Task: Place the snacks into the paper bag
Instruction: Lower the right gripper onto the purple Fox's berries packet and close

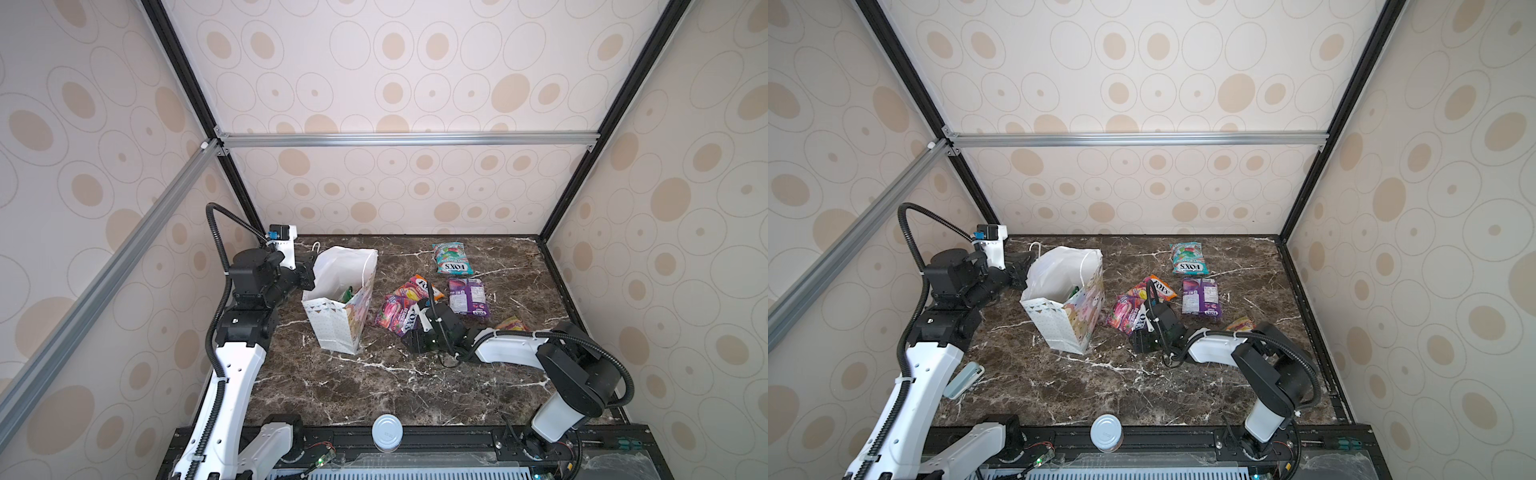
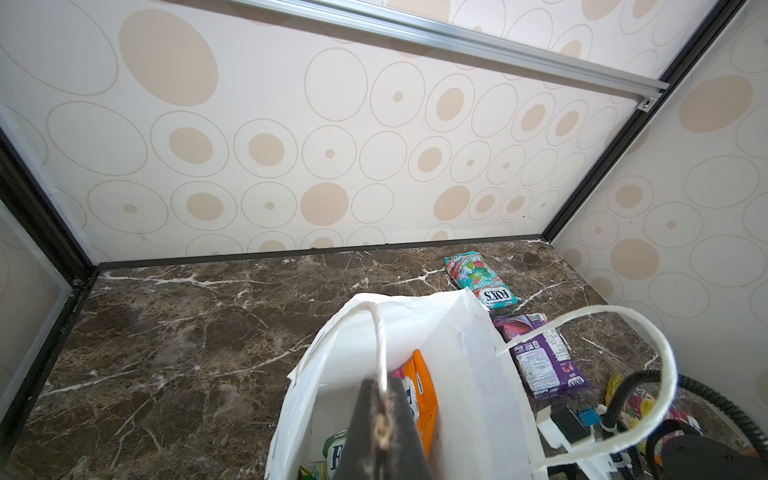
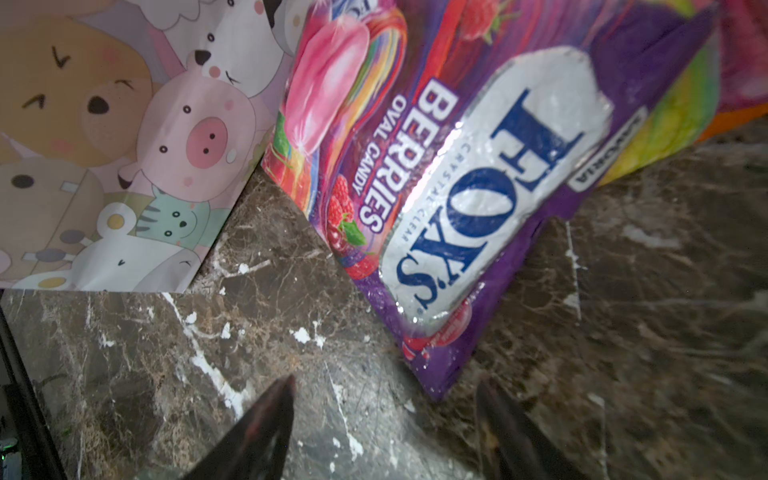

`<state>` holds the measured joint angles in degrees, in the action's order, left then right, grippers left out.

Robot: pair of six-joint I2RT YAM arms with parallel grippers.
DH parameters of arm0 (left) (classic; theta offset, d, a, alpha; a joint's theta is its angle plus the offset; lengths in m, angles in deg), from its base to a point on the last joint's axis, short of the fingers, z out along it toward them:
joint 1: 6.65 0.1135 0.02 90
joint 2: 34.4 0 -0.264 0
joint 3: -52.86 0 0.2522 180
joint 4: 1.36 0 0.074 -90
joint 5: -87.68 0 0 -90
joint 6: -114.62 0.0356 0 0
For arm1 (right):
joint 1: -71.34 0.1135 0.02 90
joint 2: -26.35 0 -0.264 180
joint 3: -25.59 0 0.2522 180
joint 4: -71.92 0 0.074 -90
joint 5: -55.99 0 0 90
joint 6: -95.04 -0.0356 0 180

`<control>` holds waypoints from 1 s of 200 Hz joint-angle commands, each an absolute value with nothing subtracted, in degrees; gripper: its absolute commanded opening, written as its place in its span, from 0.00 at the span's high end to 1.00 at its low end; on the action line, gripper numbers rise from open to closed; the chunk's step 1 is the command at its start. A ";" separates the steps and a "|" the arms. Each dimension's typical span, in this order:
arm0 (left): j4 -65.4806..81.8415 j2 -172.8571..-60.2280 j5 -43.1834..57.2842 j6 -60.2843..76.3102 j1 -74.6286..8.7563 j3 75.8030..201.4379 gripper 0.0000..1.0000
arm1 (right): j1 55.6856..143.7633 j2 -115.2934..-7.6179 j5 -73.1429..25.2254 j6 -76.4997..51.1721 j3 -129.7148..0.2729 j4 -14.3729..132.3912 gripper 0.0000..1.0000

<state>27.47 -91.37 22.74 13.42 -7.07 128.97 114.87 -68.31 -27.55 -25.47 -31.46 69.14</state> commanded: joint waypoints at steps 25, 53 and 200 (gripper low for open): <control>26.42 -89.97 23.50 13.15 -6.82 129.98 1.00 | 114.84 -70.62 -32.95 -26.27 -35.07 63.79 0.28; 25.72 -89.51 23.90 12.92 -6.82 129.38 1.00 | 114.81 -72.86 -34.87 -26.50 -37.65 61.64 0.27; 26.58 -88.96 24.12 13.82 -6.83 129.73 1.00 | 114.79 -78.70 -37.35 -29.82 -39.60 66.86 0.27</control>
